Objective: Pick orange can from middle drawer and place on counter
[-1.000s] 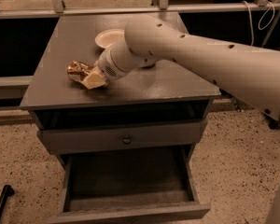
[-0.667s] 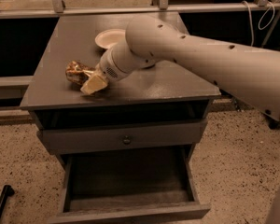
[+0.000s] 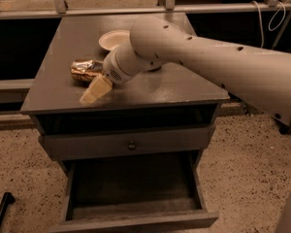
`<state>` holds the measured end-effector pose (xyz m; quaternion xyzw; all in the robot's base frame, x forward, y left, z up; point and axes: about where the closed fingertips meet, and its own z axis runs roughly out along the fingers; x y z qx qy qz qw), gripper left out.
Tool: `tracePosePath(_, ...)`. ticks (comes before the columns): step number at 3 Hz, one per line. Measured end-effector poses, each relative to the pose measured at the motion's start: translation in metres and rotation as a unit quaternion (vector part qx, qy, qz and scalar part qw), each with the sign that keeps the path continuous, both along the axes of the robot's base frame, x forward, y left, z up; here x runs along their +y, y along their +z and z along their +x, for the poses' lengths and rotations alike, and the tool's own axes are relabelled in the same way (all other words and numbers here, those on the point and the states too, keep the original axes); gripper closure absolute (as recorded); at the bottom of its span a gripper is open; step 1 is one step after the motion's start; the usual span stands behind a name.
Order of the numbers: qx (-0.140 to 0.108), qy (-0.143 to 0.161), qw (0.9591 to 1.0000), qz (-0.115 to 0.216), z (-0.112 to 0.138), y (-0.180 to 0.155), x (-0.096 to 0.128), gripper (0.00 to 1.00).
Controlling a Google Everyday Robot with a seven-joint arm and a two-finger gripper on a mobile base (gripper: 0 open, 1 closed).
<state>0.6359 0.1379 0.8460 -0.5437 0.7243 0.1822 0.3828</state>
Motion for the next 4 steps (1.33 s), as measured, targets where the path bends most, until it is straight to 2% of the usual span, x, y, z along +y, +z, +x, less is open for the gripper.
tracePosePath(1, -0.017, 0.02, 0.9996, -0.011, 0.002, 0.019, 0.01, 0.0)
tracePosePath(2, -0.057, 0.056, 0.9955, -0.052, 0.009, 0.073, 0.032, 0.0)
tracePosePath(3, -0.107, 0.096, 0.9854, -0.091, 0.007, 0.14, 0.053, 0.0)
tracePosePath(4, -0.154, 0.099, 0.9779, -0.101, -0.014, 0.208, 0.041, 0.0)
